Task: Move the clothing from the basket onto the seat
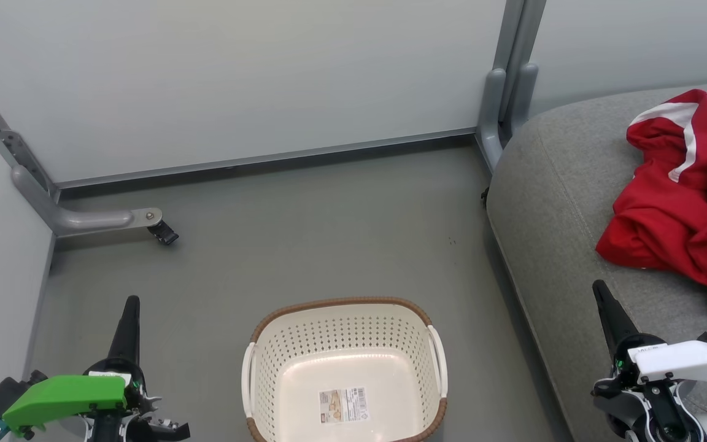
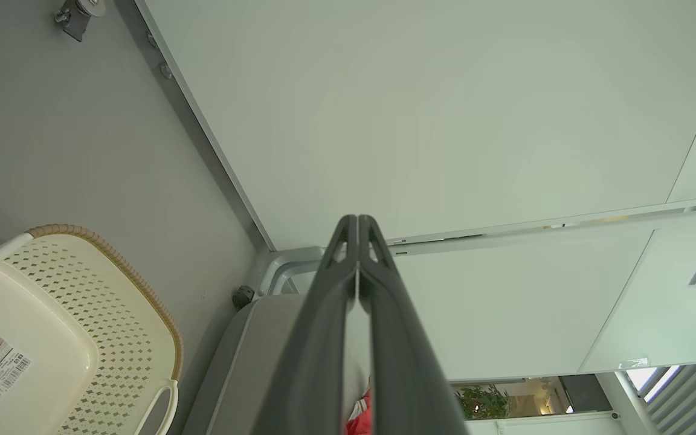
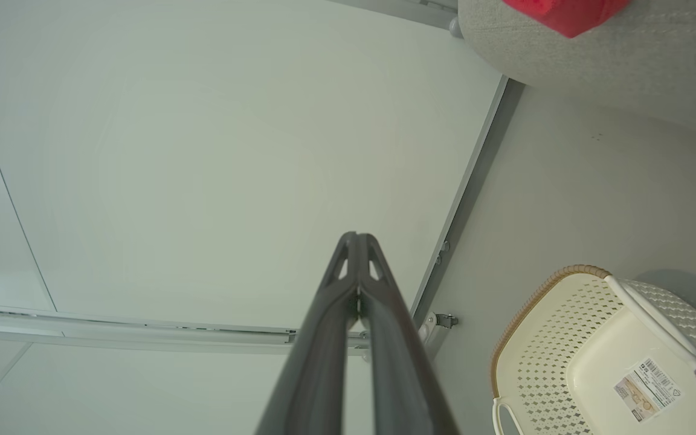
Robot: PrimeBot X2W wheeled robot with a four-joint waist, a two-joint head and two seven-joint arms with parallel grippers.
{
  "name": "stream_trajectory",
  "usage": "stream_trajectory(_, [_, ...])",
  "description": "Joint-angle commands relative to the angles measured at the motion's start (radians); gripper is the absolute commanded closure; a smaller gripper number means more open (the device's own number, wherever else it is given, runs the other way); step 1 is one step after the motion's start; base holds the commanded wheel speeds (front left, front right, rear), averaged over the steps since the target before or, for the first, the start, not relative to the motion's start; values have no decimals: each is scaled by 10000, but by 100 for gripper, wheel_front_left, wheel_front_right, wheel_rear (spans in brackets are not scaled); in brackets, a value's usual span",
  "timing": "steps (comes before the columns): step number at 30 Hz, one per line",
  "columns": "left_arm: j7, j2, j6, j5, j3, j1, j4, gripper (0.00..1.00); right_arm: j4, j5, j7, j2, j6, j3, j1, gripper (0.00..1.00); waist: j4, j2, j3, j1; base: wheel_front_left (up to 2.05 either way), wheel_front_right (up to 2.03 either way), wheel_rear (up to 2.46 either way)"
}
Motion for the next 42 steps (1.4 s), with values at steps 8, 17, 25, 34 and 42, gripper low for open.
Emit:
stream_trajectory(8, [208, 41, -142, -708, 170, -380, 128, 100, 88, 730, 206, -19, -2, -183, -216, 100, 55, 0, 49, 0, 0, 0, 0])
stream_trajectory(17, [379, 19, -228, -1292, 289, -549, 266, 100, 168, 1342, 384, -5, -3, -328, -321, 100, 112, 0, 101, 0, 0, 0, 0])
stream_trajectory(25, [448, -9, -235, -1414, 352, -571, 299, 100, 188, 1442, 451, 22, -3, -389, -319, 100, 132, 0, 119, 0, 0, 0, 0])
stream_trajectory(34, [472, -41, -235, -1355, 394, -576, 302, 100, 191, 1389, 474, 45, -3, -427, -324, 100, 132, 0, 119, 0, 0, 0, 0])
stream_trajectory(42, [506, -64, -235, -1312, 430, -580, 303, 100, 194, 1361, 507, 73, -3, -457, -328, 100, 132, 0, 119, 0, 0, 0, 0])
